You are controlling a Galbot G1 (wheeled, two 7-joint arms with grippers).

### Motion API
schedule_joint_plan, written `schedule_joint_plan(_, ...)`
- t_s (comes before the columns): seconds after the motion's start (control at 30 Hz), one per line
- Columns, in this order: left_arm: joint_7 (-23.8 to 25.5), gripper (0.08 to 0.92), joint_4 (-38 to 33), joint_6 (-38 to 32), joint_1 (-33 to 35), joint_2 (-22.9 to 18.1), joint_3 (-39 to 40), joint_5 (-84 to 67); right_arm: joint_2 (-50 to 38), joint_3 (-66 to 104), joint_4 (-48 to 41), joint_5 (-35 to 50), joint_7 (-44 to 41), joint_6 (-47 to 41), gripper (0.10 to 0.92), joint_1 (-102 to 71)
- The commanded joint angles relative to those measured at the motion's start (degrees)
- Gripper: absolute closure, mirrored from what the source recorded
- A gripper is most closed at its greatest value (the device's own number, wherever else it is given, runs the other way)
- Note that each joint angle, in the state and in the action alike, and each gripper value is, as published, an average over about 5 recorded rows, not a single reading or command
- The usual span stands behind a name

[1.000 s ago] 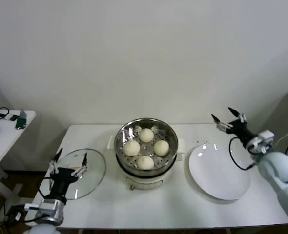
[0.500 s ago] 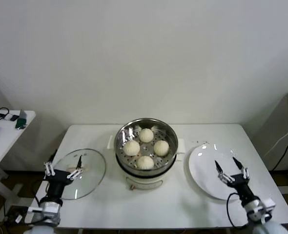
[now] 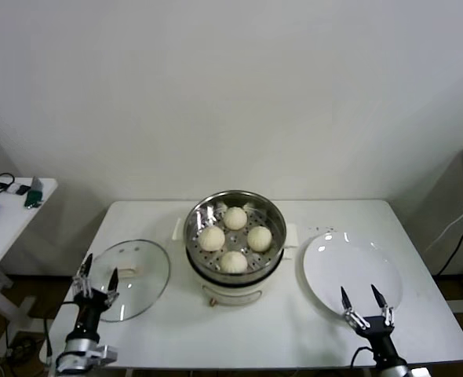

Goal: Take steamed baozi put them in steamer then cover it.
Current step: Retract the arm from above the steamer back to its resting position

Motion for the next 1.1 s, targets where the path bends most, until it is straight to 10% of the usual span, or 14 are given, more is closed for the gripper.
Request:
schedule_joint_plan(0.03,-4.0,0.177,12.0,0.1,-3.5,0.3,0.4,18.0,2.9,-0.3,0.6,-1.5,1.1,2.7,0.203,-2.2)
schedule_joint_plan(1.1,5.3,0.177,15.8,14.6,-14.7,-1.6,4.3,21.4,3.4,-1.1,0.0,-3.3,1.8,4.5,0.203,-2.5)
